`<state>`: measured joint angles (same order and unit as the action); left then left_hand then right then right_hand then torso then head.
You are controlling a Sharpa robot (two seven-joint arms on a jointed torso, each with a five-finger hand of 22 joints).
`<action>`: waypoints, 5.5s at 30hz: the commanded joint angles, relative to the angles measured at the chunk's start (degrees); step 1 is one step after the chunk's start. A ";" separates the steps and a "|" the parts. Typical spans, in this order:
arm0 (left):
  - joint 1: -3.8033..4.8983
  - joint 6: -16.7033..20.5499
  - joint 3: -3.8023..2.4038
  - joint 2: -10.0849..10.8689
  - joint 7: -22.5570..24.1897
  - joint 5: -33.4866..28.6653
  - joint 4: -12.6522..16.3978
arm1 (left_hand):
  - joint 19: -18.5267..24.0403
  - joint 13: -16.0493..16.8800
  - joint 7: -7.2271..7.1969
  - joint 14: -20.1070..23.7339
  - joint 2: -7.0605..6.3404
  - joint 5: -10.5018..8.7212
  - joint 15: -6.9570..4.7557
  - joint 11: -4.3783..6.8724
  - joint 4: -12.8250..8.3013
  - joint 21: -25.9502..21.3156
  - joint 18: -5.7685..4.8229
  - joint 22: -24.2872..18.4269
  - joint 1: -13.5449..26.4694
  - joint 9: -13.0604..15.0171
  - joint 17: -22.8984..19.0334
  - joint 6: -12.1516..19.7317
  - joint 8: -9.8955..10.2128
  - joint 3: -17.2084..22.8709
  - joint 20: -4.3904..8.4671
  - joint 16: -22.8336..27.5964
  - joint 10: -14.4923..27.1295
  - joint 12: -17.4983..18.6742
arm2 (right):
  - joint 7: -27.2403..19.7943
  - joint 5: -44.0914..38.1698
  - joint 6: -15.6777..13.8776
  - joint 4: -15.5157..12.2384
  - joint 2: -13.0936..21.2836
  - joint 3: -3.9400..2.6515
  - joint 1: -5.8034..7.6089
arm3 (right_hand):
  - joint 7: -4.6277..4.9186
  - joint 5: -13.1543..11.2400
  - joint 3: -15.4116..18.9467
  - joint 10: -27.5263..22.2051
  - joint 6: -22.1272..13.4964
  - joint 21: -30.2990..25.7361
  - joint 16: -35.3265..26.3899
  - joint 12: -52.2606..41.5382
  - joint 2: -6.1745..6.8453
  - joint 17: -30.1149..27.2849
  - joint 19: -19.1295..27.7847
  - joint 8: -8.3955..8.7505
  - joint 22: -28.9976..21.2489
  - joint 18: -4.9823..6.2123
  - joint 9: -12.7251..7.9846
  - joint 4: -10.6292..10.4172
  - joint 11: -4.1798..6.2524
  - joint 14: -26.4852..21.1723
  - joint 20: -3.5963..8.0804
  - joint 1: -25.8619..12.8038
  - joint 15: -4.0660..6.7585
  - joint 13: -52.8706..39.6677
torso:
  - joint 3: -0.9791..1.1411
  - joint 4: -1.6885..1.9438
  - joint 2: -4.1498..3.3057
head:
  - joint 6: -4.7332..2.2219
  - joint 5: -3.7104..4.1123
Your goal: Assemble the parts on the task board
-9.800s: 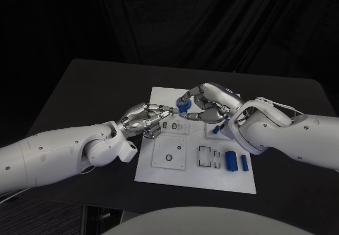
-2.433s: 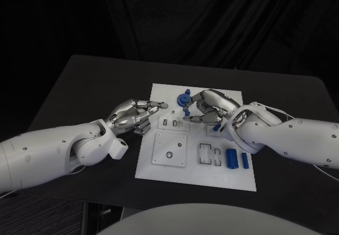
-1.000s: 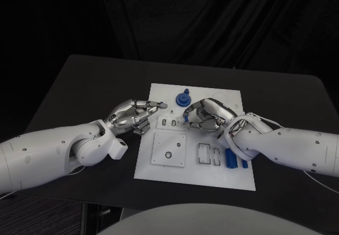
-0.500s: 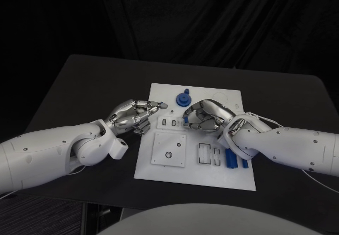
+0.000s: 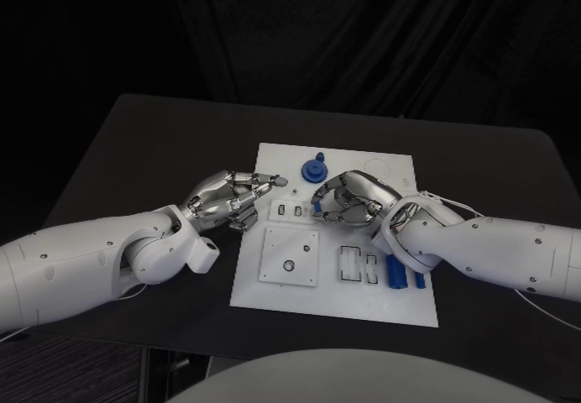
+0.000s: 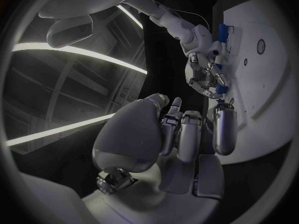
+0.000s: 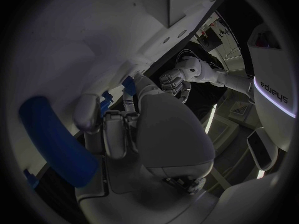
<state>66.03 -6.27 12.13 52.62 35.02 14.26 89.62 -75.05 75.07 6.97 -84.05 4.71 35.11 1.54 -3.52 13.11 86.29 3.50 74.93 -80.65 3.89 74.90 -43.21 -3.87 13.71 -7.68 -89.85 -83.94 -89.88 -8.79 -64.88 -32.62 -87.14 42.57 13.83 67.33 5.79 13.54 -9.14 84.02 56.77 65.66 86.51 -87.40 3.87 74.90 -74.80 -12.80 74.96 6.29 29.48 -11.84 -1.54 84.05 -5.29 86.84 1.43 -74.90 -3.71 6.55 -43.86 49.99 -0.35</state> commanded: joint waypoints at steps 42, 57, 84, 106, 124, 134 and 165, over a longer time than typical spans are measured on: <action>-0.13 -0.84 -0.04 -0.33 0.16 -0.20 -0.03 | 0.30 14.93 0.18 -5.95 0.04 0.10 -0.25 0.35 -0.14 -0.29 -0.53 5.90 -0.54 0.09 15.10 -0.83 -0.09 0.45 -0.01 -0.15 -6.06 -0.12 | -0.01 1.08 -3.03 -3.79 2.11 -0.07 3.56 | 0.20 3.67 0.65 -8.38 1.17 -11.83 -4.73 4.12 0.04 9.34 8.21 -0.24 4.84 1.27 -1.21 -0.89 -1.23 -1.66 -1.22 -0.90 -1.55 -7.14 | -0.18 0.02 0.03 | 0.01 -0.10; -0.13 -0.97 -0.04 -0.60 0.13 -0.20 -0.14 | 0.32 14.93 0.21 -5.95 0.07 0.11 -0.25 0.34 -0.16 -0.31 -0.52 5.89 -0.55 0.10 15.10 -0.92 -0.11 0.49 -0.01 -0.15 -6.06 -0.12 | -0.87 3.50 -0.73 -1.20 0.54 -0.06 3.55 | 0.15 2.10 0.69 -8.66 1.20 -12.05 -4.66 4.13 -0.06 9.31 8.30 -0.25 4.90 1.31 -1.38 -1.10 -1.15 -1.78 -1.19 -0.97 -1.47 -6.91 | -0.05 0.08 -0.13 | 0.01 0.10; -0.28 -1.06 -0.04 -0.69 0.08 -0.20 -0.25 | 0.41 14.93 0.22 -5.95 0.15 0.18 -0.24 0.34 -0.36 -0.34 -0.50 5.85 -0.71 0.10 15.10 -1.00 -0.11 0.72 -0.02 -0.15 -6.06 -0.12 | -0.87 3.59 1.43 0.08 0.15 -0.04 2.16 | 0.15 1.76 0.70 -9.07 1.18 -12.54 -4.86 4.29 -0.07 9.14 8.61 -0.24 4.79 1.40 -1.42 -1.12 -1.16 -2.03 -1.19 -0.95 -1.48 -6.67 | 0.03 -0.09 -0.02 | 0.01 -0.30; -0.64 -1.25 -0.04 -0.88 -0.17 -0.20 -0.48 | 0.35 14.93 0.24 -5.95 0.19 0.28 -0.24 0.34 -0.65 -0.34 -0.51 5.90 -0.93 0.09 15.10 -1.00 -0.09 1.00 -0.02 -0.15 -6.06 -0.12 | -0.95 3.59 3.32 0.74 -0.10 -0.04 0.93 | 0.42 0.49 0.78 -9.85 0.94 -14.14 -5.50 4.46 0.11 8.64 9.79 -0.14 4.46 1.59 -1.66 -0.86 -1.40 -2.99 -1.33 -0.54 -1.73 -6.29 | 0.02 0.02 -0.09 | 0.01 -0.08; -0.93 -1.46 -0.04 -0.84 -0.34 -0.20 -0.49 | 0.38 14.93 0.41 -5.95 0.22 0.32 -0.23 0.29 -0.86 -0.36 -0.51 5.91 -1.04 0.17 15.10 -1.84 -0.22 1.25 -0.02 -0.15 -6.06 -0.12 | 1.04 3.59 6.21 1.12 -0.13 -0.04 0.69 | 1.22 -2.64 1.02 -12.11 -0.57 -17.25 -6.35 5.01 0.07 7.85 12.03 0.70 3.80 2.03 -2.48 -0.36 -2.11 -4.57 -1.83 0.26 -2.35 -5.16 | -0.01 -0.07 -0.05 | 0.01 -0.21; -0.99 -1.53 -0.04 -0.86 -0.40 -0.20 -0.51 | 0.37 14.93 0.45 -5.95 0.20 0.32 -0.22 0.25 -0.96 -0.36 -0.51 5.92 -1.07 0.20 15.10 -2.07 -0.28 1.33 -0.02 -0.15 -6.06 -0.12 | 2.24 3.59 7.59 1.26 -0.06 -0.03 0.66 | 2.00 -2.02 1.14 -14.78 -2.11 -19.97 -6.98 5.80 0.06 7.25 14.14 1.43 3.22 2.39 -3.09 -0.02 -2.85 -5.91 -2.37 0.78 -3.03 -3.89 | -0.04 -0.05 -0.04 | 0.01 -0.22; -1.05 -1.76 -0.04 -0.90 -0.82 -0.20 -0.54 | 0.45 14.93 0.49 -5.95 0.12 0.30 -0.18 0.21 -1.10 -0.39 -0.50 5.89 -1.08 0.22 15.10 -2.24 -0.33 1.43 -0.04 -0.15 -6.06 -0.12 | 2.42 3.59 7.42 1.14 0.17 -0.03 0.66 | 2.30 -1.68 1.45 -17.53 -3.05 -22.56 -7.46 6.29 0.04 6.57 16.40 1.16 2.73 2.85 -3.30 0.29 -3.30 -7.59 -3.03 1.09 -3.60 -2.62 | -0.03 -0.06 -0.10 | 0.01 -0.18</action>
<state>65.10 -7.26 12.13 51.84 33.95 14.26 89.00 -75.05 75.05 7.57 -84.05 4.78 35.11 1.54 -3.62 12.09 86.29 3.50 74.94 -81.18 4.02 74.91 -45.06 -3.86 14.73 -7.69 -89.85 -83.84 -90.08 -8.87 -61.31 -27.13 -86.09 42.76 13.36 68.46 8.12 11.53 -7.74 66.73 53.16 43.46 79.17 -81.27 3.85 74.90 -60.29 -11.49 75.04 10.33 26.06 -11.85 -4.92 76.87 -6.76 87.37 -2.27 -74.92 -3.74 6.49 -43.95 49.99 -0.52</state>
